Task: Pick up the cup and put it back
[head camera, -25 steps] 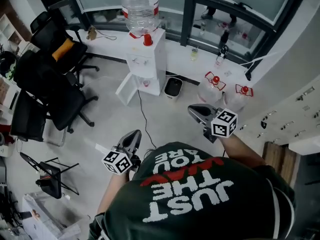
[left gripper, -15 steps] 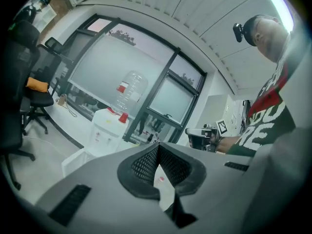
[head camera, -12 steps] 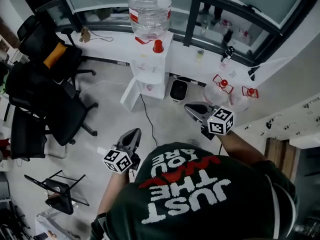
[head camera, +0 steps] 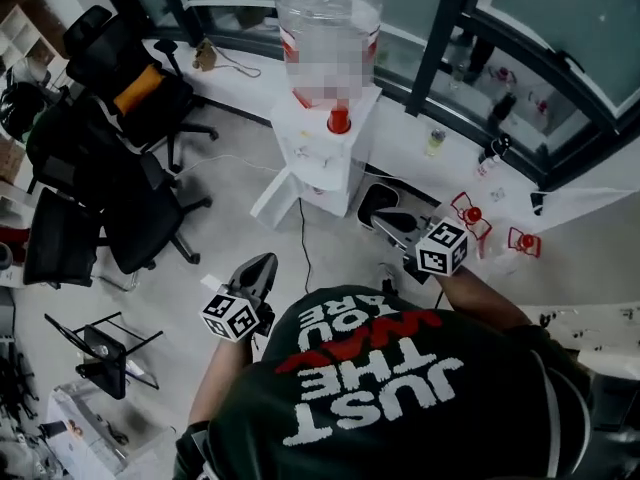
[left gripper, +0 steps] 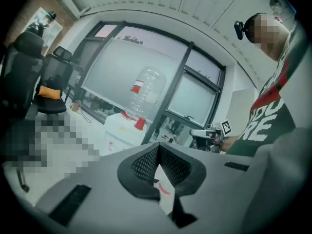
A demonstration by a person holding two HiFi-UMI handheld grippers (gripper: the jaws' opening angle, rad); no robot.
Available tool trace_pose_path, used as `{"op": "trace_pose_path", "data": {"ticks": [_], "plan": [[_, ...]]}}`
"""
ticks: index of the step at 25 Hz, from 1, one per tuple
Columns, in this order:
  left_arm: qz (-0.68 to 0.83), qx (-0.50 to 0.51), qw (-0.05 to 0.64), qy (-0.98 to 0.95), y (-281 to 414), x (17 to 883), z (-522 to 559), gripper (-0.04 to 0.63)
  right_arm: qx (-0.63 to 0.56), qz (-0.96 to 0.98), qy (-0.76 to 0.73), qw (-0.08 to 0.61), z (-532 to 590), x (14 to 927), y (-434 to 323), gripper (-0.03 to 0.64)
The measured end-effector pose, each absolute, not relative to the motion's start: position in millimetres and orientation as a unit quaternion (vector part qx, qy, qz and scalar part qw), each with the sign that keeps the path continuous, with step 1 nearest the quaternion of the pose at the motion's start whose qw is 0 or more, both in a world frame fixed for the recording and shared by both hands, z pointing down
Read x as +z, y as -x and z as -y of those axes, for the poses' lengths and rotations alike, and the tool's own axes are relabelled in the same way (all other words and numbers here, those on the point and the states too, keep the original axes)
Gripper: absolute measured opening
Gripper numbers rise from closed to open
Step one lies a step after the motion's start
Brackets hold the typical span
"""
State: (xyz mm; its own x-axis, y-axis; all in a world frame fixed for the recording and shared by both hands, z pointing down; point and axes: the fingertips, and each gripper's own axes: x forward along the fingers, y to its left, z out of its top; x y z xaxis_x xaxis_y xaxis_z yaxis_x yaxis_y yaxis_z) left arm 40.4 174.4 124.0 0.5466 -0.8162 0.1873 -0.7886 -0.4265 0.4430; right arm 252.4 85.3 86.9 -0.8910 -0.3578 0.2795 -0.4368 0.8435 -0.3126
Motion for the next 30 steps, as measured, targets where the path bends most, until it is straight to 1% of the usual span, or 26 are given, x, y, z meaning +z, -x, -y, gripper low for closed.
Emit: {"op": "trace_pose_path", "data": {"ticks": [4,7,13,17,22,27,30], "plan": [[0.525,-0.056,0.268,-0.806,-80.4,128.8,-109.7,0.008,0.171,0.967,-0.151,0.117,-16.1,96.0,-279.8,0.034],[0.544,-0.053,0.287,-0.787,-105.2,133.1,-65.3,0.008,0.154,0.975,-0.106,0.12,24.3,103.6,-289.1,0.034],[0.569,-0.01,0.306,-0.763,-112.0,156.0,-38.1,0.008,0.163,0.976,-0.065,0.127,57.1,147.3,-275.7,0.034],[0.569,0.003,0.32,-0.758,-76.8,185.4,-41.4,0.008,0.159,0.974,-0.063,0.146,56.5,173.4,-233.9,0.034],[0.535,-0.006,0.335,-0.775,-8.5,245.2,-45.3,0.008,0.156,0.963,-0.096,0.199,46.3,221.0,-161.4,0.035],[0.501,0.017,0.351,-0.791,58.1,316.0,-53.5,0.008,0.183,0.933,-0.159,0.264,36.9,296.6,-94.4,0.035],[0.494,0.032,0.356,-0.793,66.4,361.7,-54.4,0.008,0.153,0.92,-0.146,0.329,36.2,357.0,-80.7,0.035]]}}
